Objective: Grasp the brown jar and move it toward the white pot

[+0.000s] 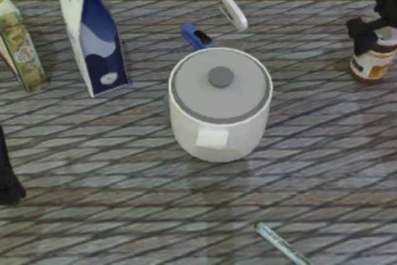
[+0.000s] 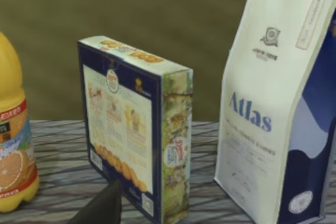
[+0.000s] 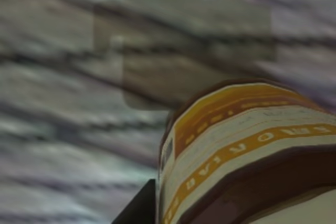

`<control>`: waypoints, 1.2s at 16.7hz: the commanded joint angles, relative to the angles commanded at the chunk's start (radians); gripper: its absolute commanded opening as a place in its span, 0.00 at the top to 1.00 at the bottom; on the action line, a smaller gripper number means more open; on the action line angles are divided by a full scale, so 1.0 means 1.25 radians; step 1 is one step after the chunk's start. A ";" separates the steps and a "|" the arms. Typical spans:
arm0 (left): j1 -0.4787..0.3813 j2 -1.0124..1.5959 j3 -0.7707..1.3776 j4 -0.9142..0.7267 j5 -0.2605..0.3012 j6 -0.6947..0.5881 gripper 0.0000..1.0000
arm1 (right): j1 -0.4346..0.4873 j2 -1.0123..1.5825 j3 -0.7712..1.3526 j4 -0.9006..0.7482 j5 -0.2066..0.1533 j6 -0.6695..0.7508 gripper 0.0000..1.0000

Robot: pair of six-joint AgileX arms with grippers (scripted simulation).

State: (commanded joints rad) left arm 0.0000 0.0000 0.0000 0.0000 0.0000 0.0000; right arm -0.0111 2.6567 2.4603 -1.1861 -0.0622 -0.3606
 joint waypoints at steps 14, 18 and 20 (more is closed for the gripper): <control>0.000 0.000 0.000 0.000 0.000 0.000 0.00 | 0.004 -0.323 -0.335 0.012 -0.005 0.002 1.00; 0.000 0.000 0.000 0.000 0.000 0.000 0.00 | 0.007 -0.437 -0.450 0.014 -0.005 0.000 1.00; 0.000 0.000 0.000 0.000 0.000 0.000 0.00 | 0.008 -0.445 -0.458 0.014 -0.005 0.000 1.00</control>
State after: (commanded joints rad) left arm 0.0000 0.0000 0.0000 0.0000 0.0000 0.0000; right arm -0.0015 2.0999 1.8873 -1.1685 -0.0691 -0.3603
